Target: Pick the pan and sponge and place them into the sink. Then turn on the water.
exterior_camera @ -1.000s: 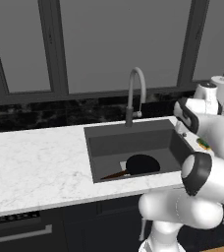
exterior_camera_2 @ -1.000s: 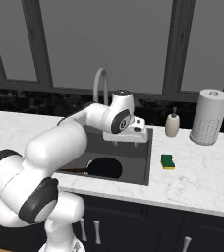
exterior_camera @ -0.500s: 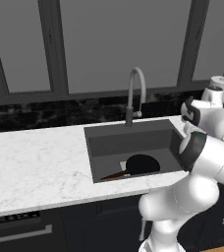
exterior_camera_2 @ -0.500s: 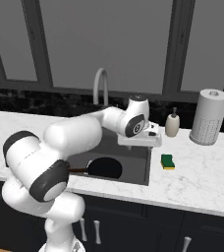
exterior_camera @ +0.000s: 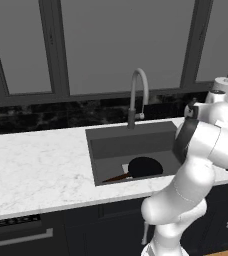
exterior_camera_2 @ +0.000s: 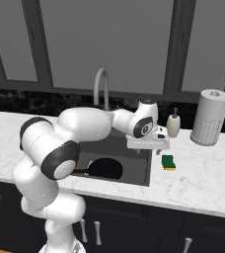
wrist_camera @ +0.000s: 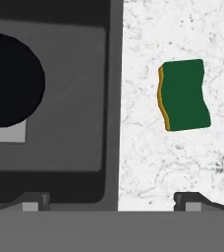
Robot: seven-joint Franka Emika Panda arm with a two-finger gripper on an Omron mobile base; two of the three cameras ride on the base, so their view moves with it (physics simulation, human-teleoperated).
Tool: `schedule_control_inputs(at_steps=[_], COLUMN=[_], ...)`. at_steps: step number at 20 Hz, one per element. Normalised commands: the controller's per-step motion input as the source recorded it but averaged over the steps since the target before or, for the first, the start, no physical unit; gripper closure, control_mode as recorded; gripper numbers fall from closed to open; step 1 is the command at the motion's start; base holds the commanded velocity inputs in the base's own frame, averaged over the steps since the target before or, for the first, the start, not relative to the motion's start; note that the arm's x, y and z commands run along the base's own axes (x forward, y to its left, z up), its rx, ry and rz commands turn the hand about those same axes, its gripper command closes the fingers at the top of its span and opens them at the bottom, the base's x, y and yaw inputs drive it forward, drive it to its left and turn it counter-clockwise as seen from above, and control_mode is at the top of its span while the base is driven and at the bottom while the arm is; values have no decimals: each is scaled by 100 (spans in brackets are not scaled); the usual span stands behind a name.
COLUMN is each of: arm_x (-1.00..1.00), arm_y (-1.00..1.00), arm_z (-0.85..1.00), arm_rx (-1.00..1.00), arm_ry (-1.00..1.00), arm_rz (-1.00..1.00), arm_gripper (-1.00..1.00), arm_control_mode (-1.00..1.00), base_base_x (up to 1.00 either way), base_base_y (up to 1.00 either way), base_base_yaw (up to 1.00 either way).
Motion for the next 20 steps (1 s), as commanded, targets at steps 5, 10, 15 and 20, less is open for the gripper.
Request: schedule_control_inputs(at_steps=[5, 10, 15, 20], arm_x=[25, 14, 1, 2], arm_y=[-21, -29, -29, -3], arm_z=[-15, -7, -2, -10], arm_rx=[0, 0, 0, 0], arm_ry=[6, 6, 7, 8], arm_rz=[0, 0, 0, 0], arm_gripper=[-100, -100, -100, -100], arm_control_mode=[-100, -100, -100, -100], base_base_x=[0, 0, 0, 0], base_base_y=[0, 0, 0, 0], base_base_yaw=[0, 0, 0, 0])
